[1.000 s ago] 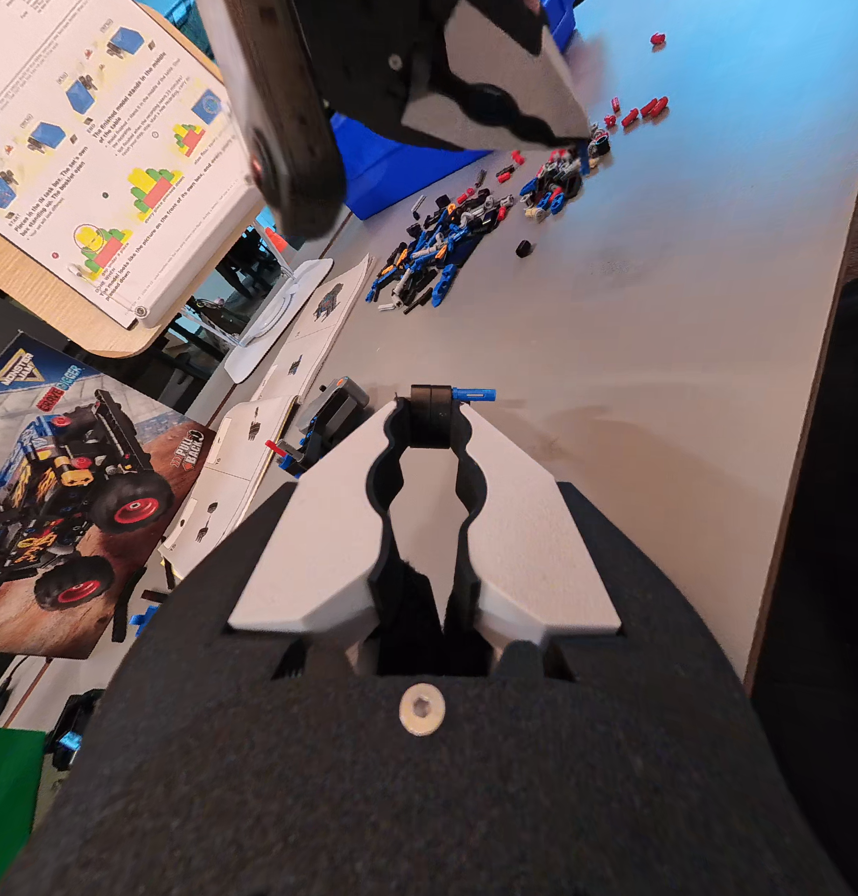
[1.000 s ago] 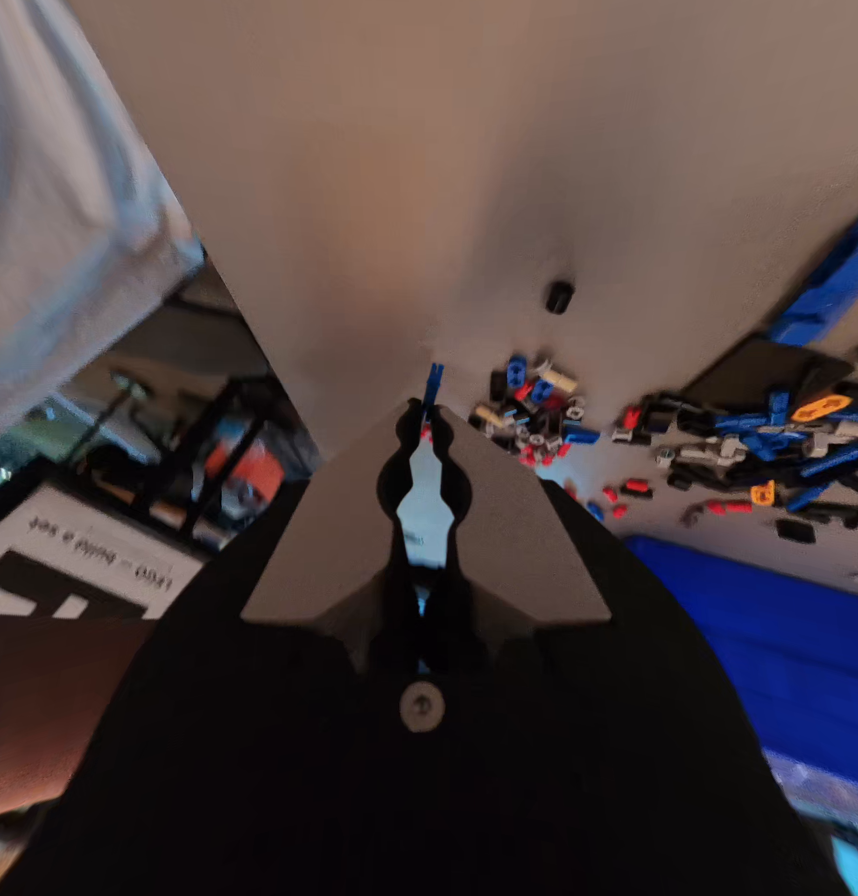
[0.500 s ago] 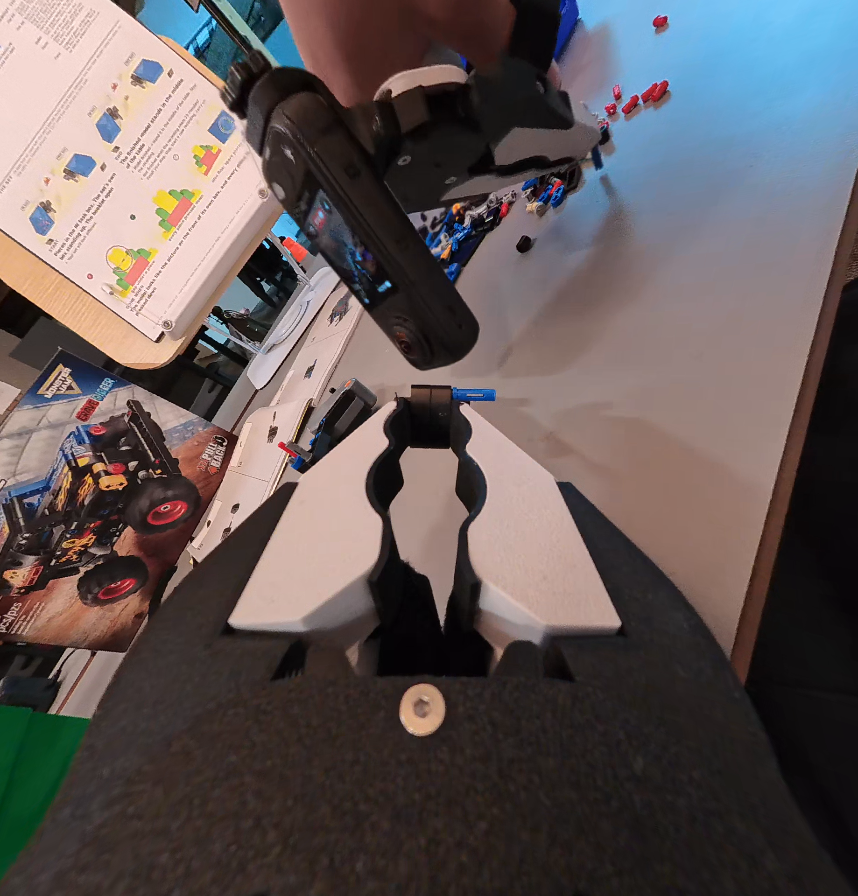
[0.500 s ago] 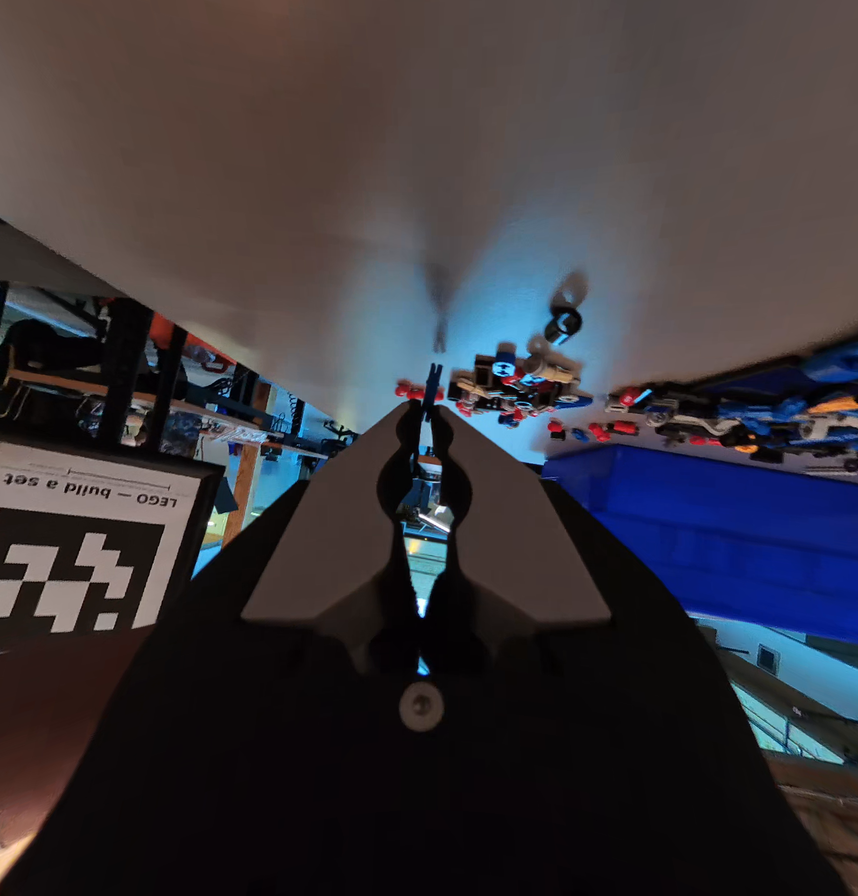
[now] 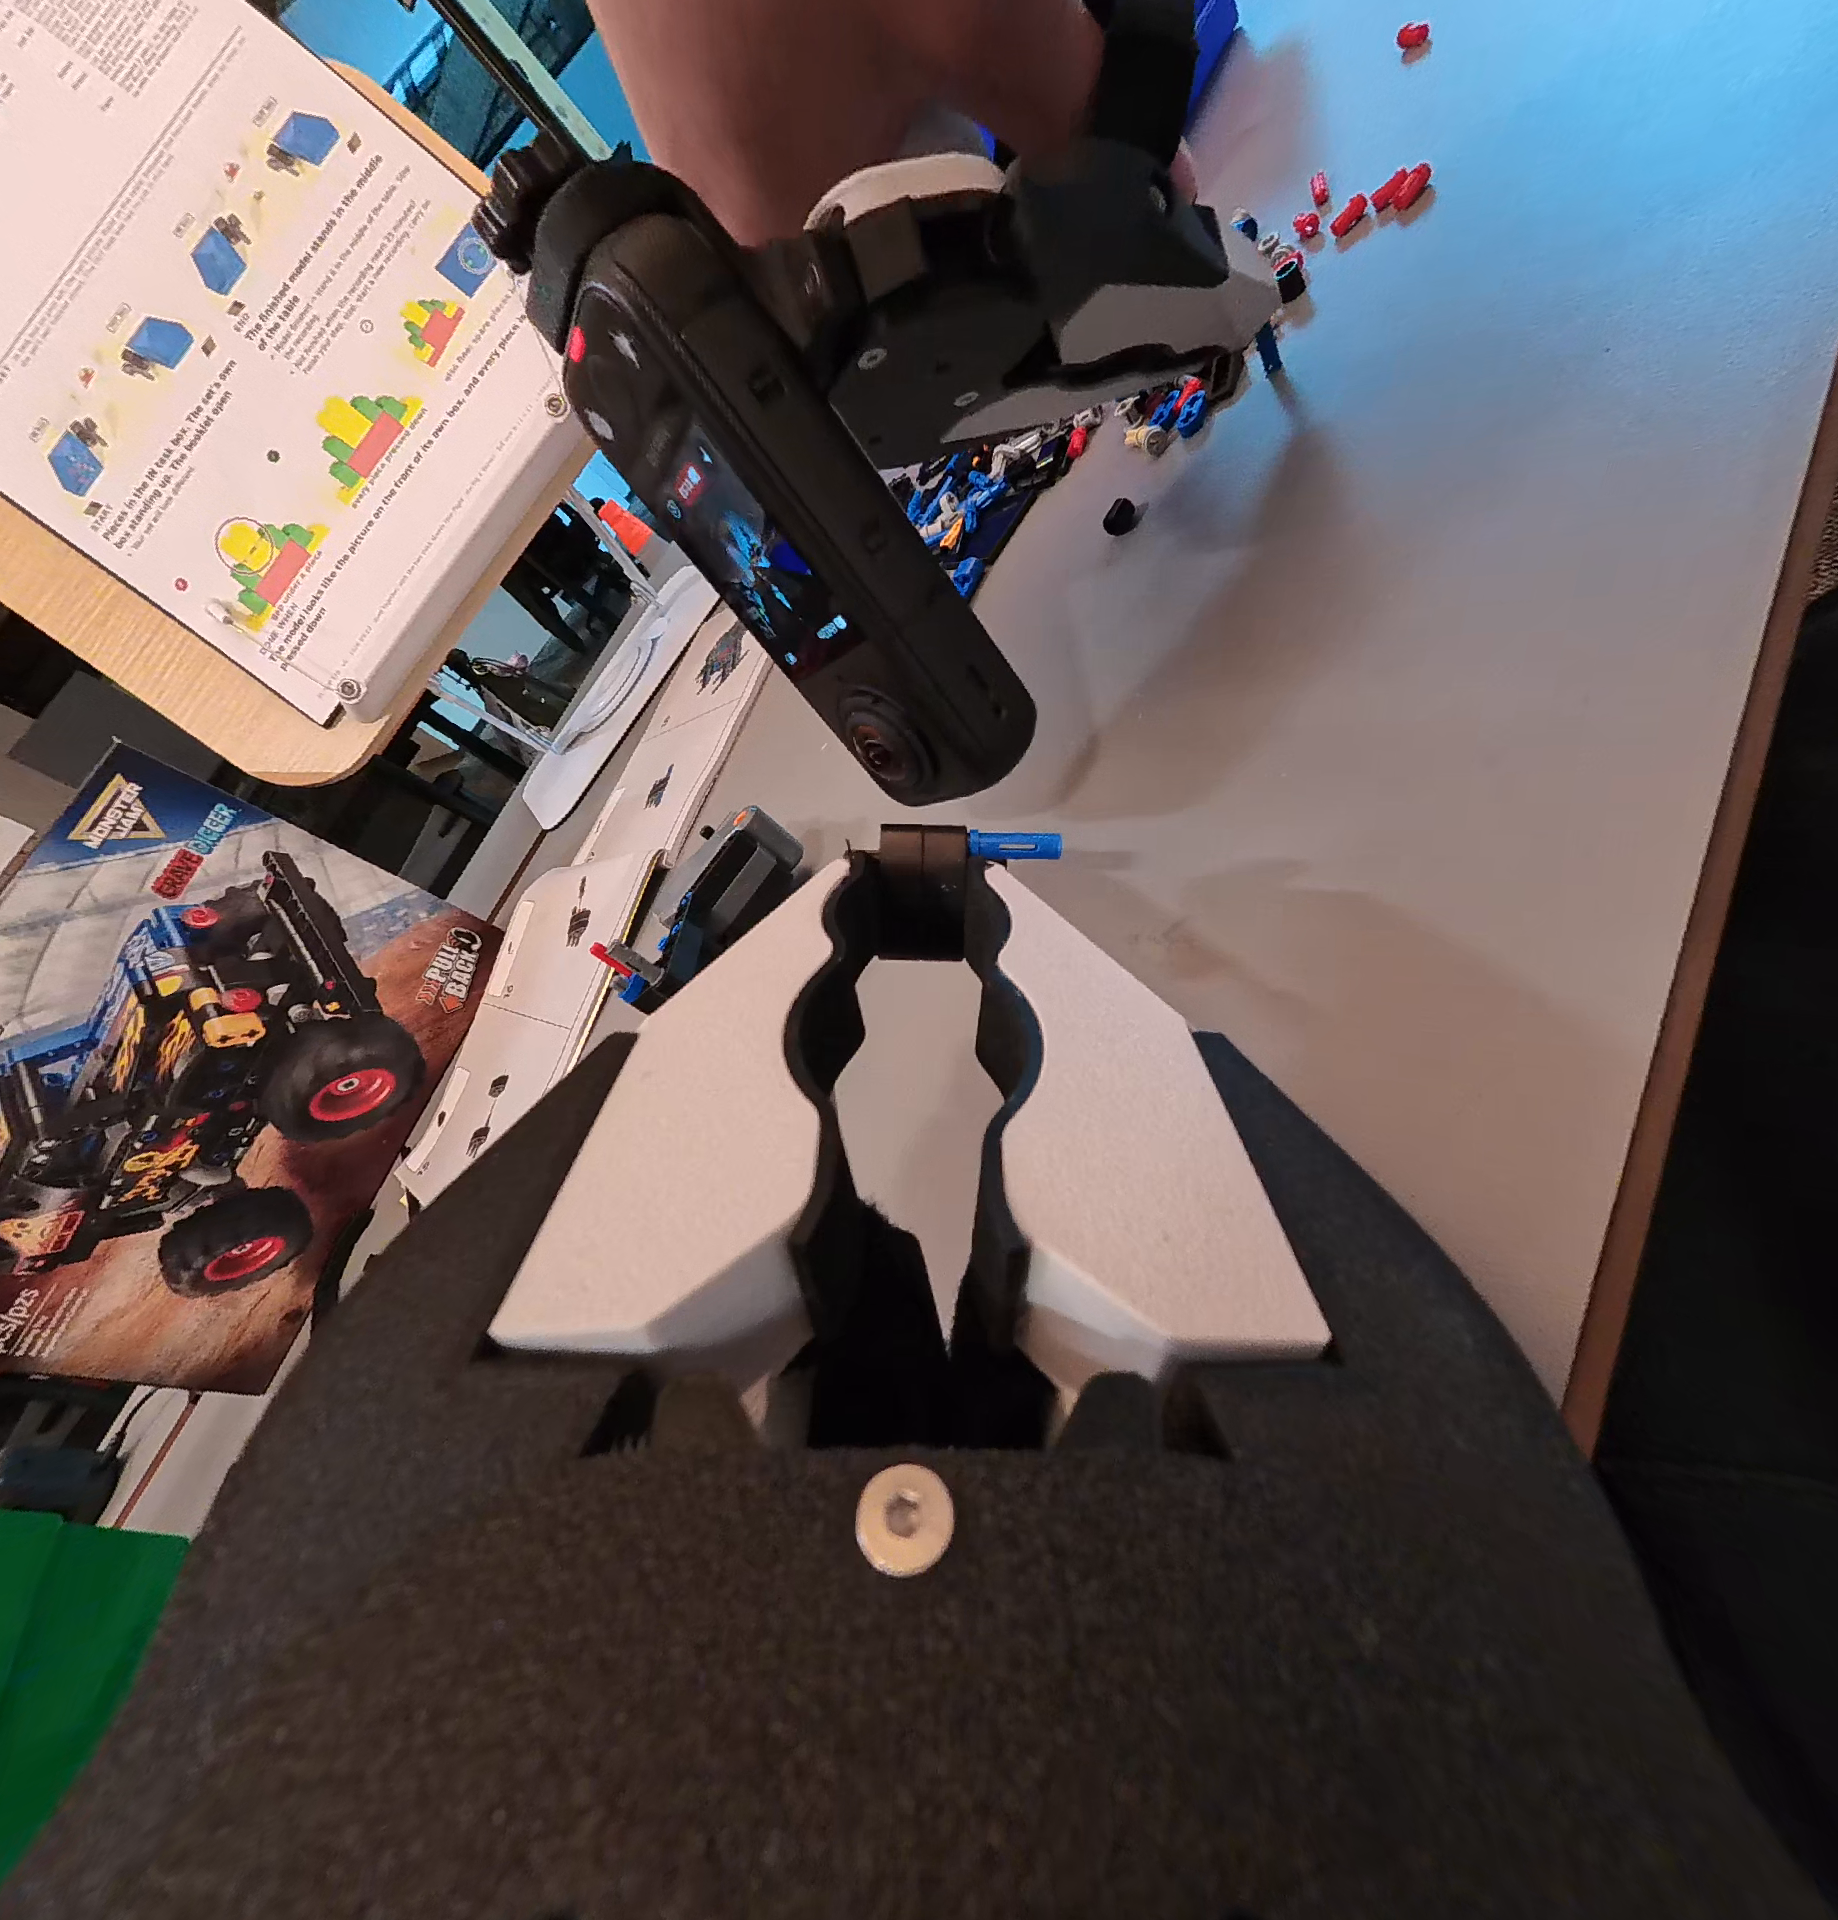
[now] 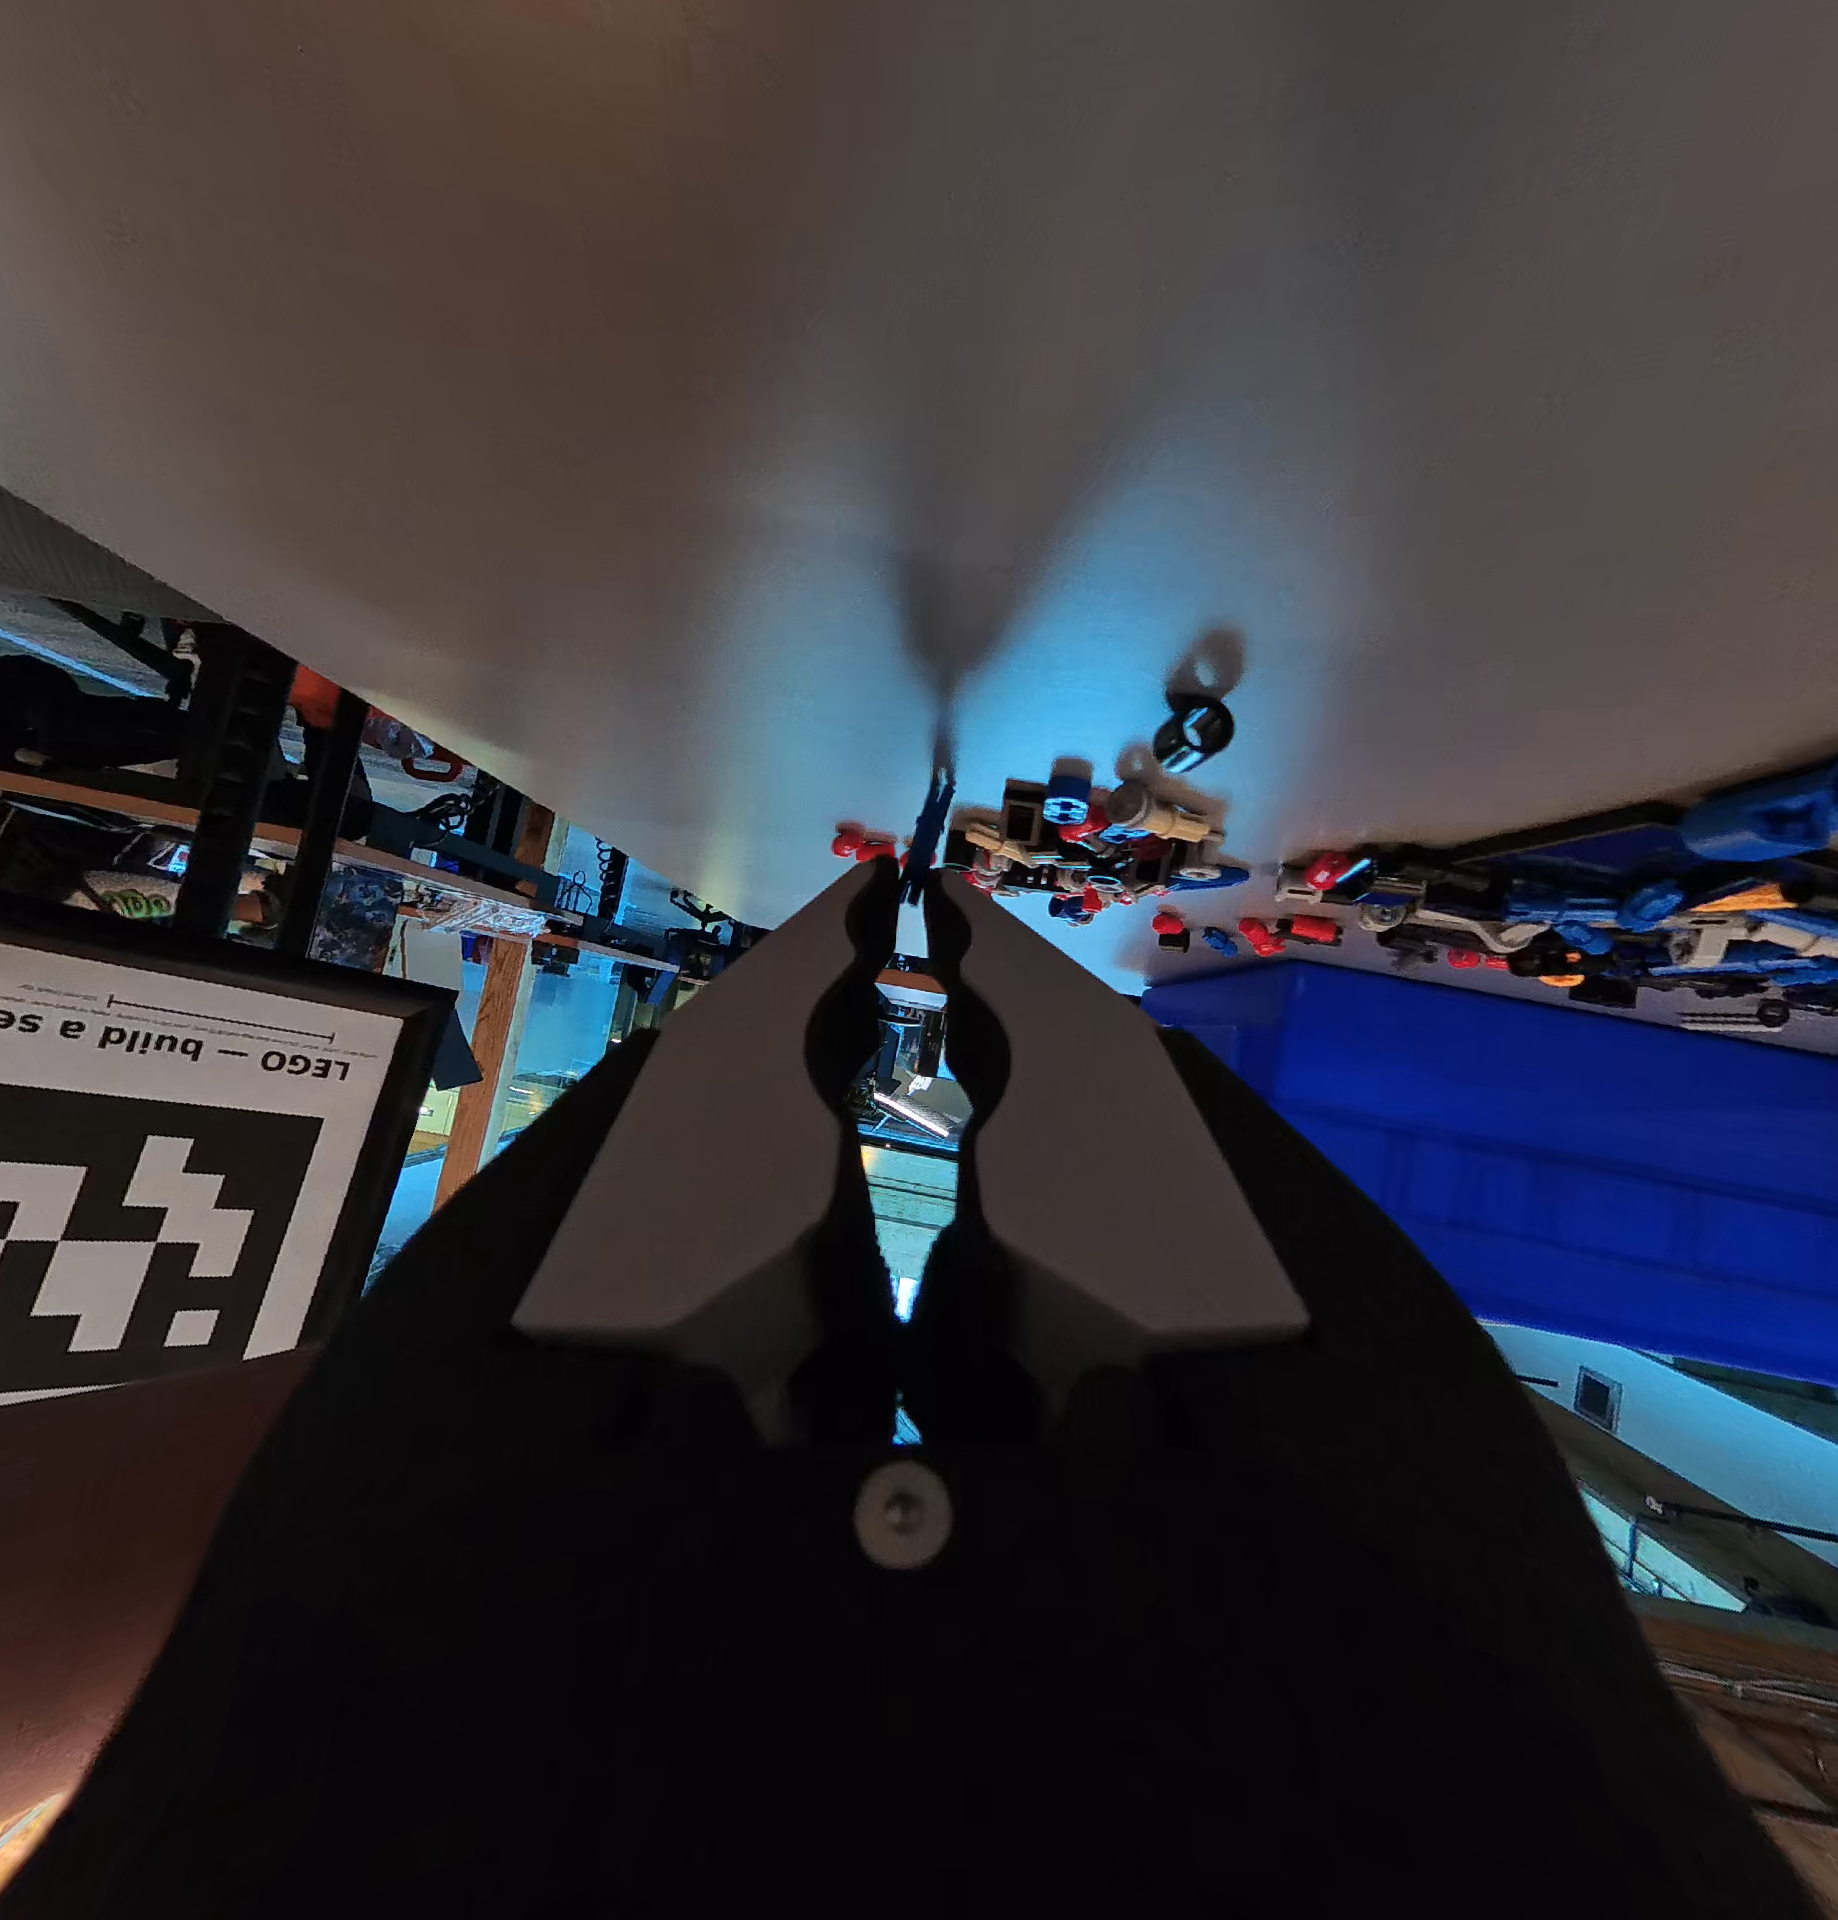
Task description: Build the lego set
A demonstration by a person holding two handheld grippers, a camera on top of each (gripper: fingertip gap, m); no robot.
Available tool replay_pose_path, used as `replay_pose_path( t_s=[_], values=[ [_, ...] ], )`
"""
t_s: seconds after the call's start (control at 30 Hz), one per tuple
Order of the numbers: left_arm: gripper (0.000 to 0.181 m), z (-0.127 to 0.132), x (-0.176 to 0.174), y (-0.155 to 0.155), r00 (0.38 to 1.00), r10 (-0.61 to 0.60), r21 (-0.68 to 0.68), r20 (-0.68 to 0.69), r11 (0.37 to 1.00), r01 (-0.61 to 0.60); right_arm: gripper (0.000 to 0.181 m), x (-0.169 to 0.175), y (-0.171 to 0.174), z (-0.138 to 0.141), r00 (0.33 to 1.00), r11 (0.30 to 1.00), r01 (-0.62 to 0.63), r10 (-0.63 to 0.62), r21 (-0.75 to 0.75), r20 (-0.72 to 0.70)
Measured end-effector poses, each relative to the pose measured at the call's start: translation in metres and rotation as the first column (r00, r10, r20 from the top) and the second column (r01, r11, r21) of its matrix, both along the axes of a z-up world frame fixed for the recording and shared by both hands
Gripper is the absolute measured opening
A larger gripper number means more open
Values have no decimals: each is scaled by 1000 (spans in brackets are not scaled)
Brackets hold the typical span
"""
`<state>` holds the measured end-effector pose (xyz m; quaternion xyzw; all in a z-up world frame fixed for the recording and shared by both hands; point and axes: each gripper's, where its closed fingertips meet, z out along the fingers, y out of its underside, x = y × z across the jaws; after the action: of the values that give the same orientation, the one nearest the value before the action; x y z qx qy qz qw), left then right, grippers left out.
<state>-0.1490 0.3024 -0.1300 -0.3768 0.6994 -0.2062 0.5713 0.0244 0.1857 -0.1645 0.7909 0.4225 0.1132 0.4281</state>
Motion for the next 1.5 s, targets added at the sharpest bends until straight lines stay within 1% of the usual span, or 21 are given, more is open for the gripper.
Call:
replay_pose_path(
  t_s=[0.3, 0.37, 0.43, 0.5, 0.53, 0.57, 0.6, 0.7, 0.73, 0.77, 0.87, 0.93, 1.0, 1.1, 1.2, 1.27, 1.3, 1.37, 1.4, 1.43, 1.5],
  values=[
    [14, 0, 0, 0, 1000, -2, 1, 0, 1000, 2, 14, 0, 3, -1, 1000, 999, -12, 14, 41, -29],
    [14, 0, 0, -1, 1000, -3, 0, 1, 1000, 3, 18, -1, 7, 5, 997, 994, 7, 2, 113, -81],
    [14, 0, -1, -1, 1000, -4, -2, 3, 1000, 4, 22, -7, 15, 17, 981, 963, 73, -22, 261, -192],
    [14, 1, -1, 0, 1000, -5, -9, 3, 1000, 5, 21, -16, 23, 34, 926, 857, 238, -58, 457, -373],
    [14, 1, -1, 0, 1000, -6, -13, 4, 1000, 7, 21, -14, 27, 44, 894, 769, 315, -43, 557, -447],
    [14, 1, -1, 0, 1000, -8, -18, 4, 1000, 8, 21, -11, 30, 52, 853, 651, 402, -10, 644, -522],
    [14, 1, -1, 0, 1000, -9, -24, 4, 1000, 9, 17, -10, 25, 56, 793, 533, 514, 4, 672, -609],
    [14, 1, -1, 0, 1000, -9, -33, 1, 999, 9, 22, -13, -3, 47, 595, 240, 771, 58, 590, -802],
    [14, 1, -1, 0, 1000, -10, -32, 0, 999, 10, 24, -11, -11, 39, 576, 167, 797, 81, 581, -813],
    [14, 1, -1, 0, 1000, -12, -29, 1, 1000, 12, 24, -6, -16, 30, 587, 95, 799, 96, 594, -804],
    [14, 0, -1, -1, 1000, -15, -18, -6, 1000, 14, 22, 3, -30, 1, 620, -10, 782, 110, 623, -777],
    [14, -1, 0, -1, 1000, -13, -10, -11, 1000, 13, 20, 6, -32, -10, 608, -30, 793, 98, 608, -788],
    [14, -2, 0, -1, 1000, -10, -3, -15, 1000, 10, 20, 4, -32, -14, 566, -21, 824, 88, 567, -820],
    [14, -4, 0, -1, 1000, -7, 8, -22, 1000, 7, 11, 4, -29, -16, 569, -11, 821, 94, 571, -817],
    [14, -5, 1, -1, 1000, -5, 16, -28, 1000, 5, 3, 6, -28, -17, 621, 6, 781, 101, 624, -778],
    [14, -5, 1, -2, 1000, -6, 19, -29, 1000, 7, 3, 7, -29, -15, 660, 66, 744, 78, 665, -747],
    [14, -6, 1, -2, 1000, -7, 20, -29, 1000, 8, 3, 4, -29, -11, 666, 126, 732, 71, 669, -743],
    [14, -5, 1, -2, 1000, -9, 16, -27, 1000, 9, 3, -7, -29, 3, 677, 297, 696, 33, 654, -735],
    [14, -5, 0, -2, 1000, -9, 13, -24, 1000, 10, 3, -11, -36, 7, 691, 409, 668, -31, 621, -723],
    [14, -4, 0, -2, 1000, -10, 12, -20, 1000, 11, 3, -9, -44, 10, 732, 517, 617, -100, 593, -674],
    [14, -3, 0, -3, 1000, -12, 15, -15, 1000, 12, 3, -6, -61, 16, 789, 681, 546, -222, 488, -573]
  ],
)
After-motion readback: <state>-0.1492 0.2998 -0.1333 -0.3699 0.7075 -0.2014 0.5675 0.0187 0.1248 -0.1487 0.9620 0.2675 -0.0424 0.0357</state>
